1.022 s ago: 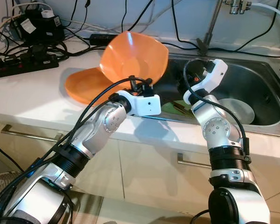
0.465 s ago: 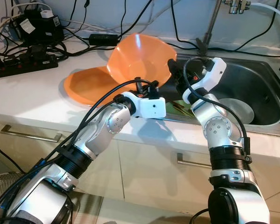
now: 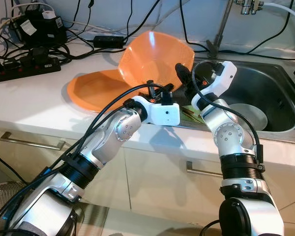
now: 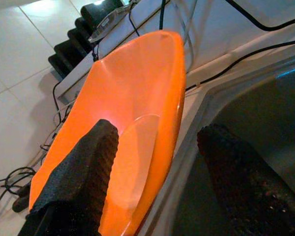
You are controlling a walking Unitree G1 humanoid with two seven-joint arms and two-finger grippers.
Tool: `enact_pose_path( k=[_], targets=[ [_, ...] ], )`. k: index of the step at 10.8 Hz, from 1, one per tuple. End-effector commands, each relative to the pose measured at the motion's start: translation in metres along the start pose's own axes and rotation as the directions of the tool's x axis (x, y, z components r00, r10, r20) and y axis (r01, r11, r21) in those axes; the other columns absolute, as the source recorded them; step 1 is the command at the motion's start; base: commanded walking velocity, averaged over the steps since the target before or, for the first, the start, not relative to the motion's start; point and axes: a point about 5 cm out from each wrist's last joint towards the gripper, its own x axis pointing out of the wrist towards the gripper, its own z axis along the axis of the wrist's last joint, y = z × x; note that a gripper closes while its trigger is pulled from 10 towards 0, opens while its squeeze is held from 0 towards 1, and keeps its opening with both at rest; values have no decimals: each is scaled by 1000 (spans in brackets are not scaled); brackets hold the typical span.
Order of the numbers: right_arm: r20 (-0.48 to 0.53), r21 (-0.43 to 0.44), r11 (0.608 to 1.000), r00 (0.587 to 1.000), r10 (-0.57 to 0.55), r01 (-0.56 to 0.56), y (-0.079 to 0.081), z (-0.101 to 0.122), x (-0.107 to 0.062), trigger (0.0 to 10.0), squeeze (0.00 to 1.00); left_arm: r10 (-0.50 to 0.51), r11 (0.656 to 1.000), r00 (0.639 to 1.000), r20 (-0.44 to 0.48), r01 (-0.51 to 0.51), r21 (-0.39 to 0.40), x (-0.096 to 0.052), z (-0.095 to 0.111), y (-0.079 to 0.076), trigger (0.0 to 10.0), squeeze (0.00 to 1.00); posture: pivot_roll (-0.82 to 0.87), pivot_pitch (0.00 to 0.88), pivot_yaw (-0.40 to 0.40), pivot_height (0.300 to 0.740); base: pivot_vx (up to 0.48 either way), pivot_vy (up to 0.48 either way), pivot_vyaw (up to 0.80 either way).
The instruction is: Kitchen organization
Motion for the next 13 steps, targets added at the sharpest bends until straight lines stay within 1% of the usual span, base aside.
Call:
enact_pose_path(
  k=[1,2,3,13],
  targets=[
    [-3,-14,1000,1000,11,-11,3,1,1,5843,0,29,999,999,46,-30,20,-1,8,6,10000,0,214,34,5,740,0,0,0],
    [3,-14,1000,1000,8,-8,3,2,1,2078,0,30,999,998,49,-31,20,-1,9,6,10000,0,215,33,5,740,0,0,0],
    [5,-15,1000,1000,6,-6,3,2,1,0,0,28,999,998,49,-30,24,-2,8,6,10000,0,215,33,4,740,0,0,0],
    [-3,-18,1000,1000,2,-2,2,0,2,0,0,36,995,998,54,-40,90,-4,6,7,10000,0,215,21,2,740,0,0,0]
  ],
)
